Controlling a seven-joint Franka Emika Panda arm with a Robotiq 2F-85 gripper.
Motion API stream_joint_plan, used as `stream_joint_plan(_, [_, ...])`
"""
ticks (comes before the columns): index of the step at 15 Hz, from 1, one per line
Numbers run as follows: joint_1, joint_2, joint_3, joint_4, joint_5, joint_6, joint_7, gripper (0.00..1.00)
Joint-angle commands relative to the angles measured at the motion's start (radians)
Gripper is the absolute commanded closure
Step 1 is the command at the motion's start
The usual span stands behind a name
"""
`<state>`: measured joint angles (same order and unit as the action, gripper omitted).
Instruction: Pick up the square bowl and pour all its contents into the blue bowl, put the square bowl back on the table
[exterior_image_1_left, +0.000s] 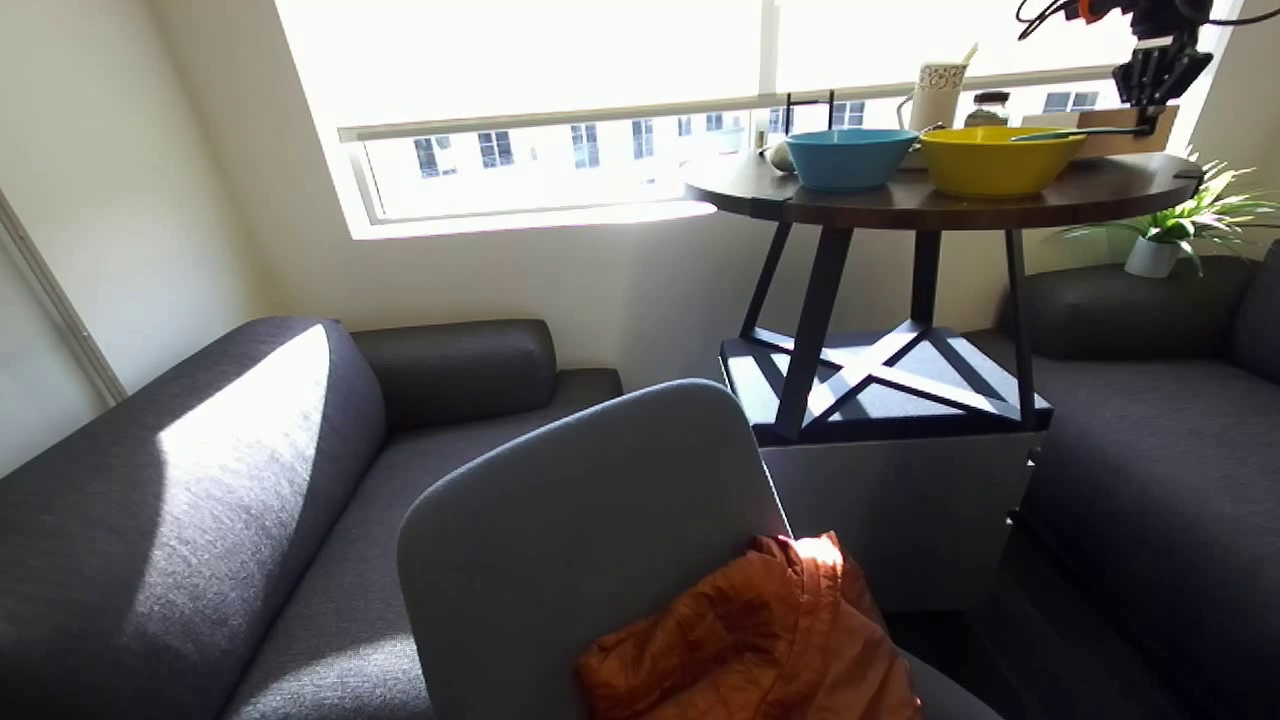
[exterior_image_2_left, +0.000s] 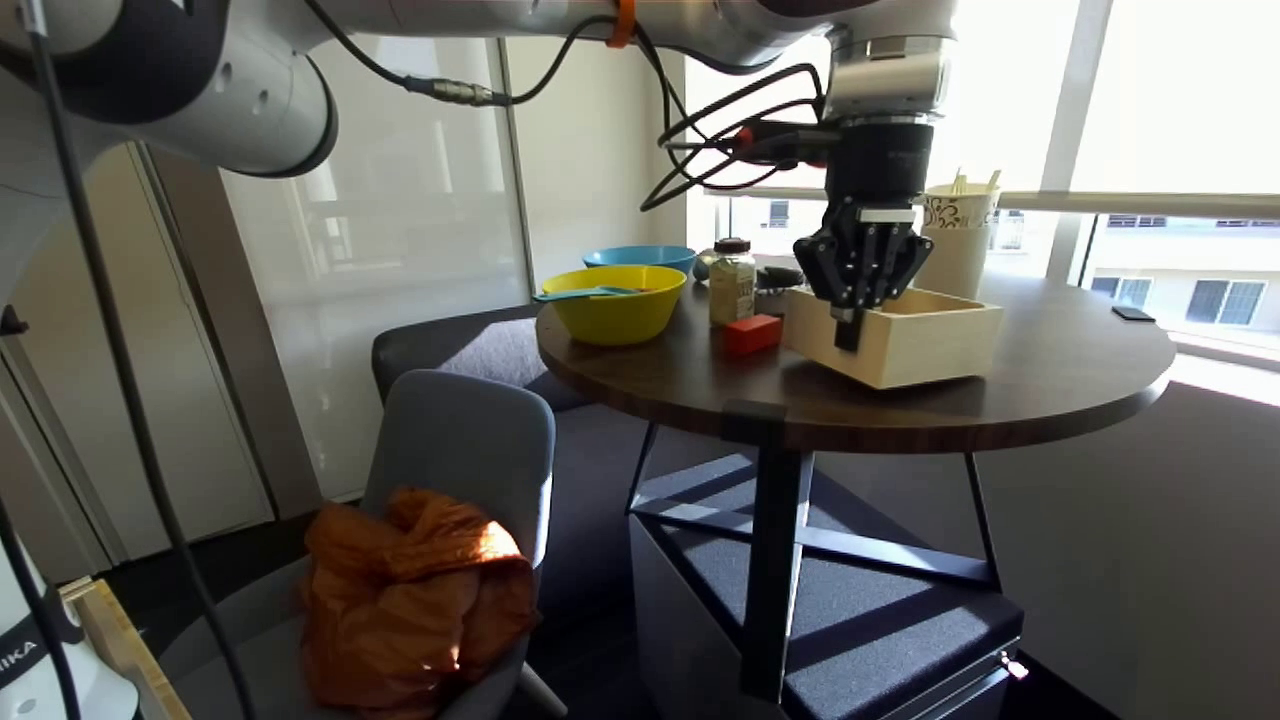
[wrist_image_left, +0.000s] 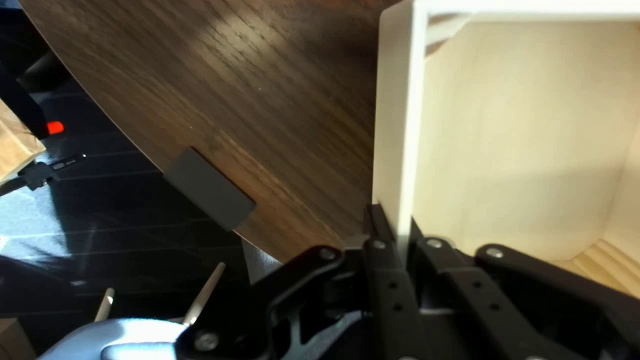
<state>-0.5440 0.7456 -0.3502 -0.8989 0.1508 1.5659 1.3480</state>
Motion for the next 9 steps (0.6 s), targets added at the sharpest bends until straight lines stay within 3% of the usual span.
stream_joint_plan(1, [-0.037, 0.050, 0.032, 0.117, 0.007, -0.068, 0.011, 0.68])
stream_joint_plan(6, [-0.015, -0.053, -0.007, 0.103, -0.041, -0.096, -0.076, 0.35])
stream_joint_plan(9, [0.015, -0.152, -0.036, 0.038, -0.140, -0.055, -0.244, 0.14])
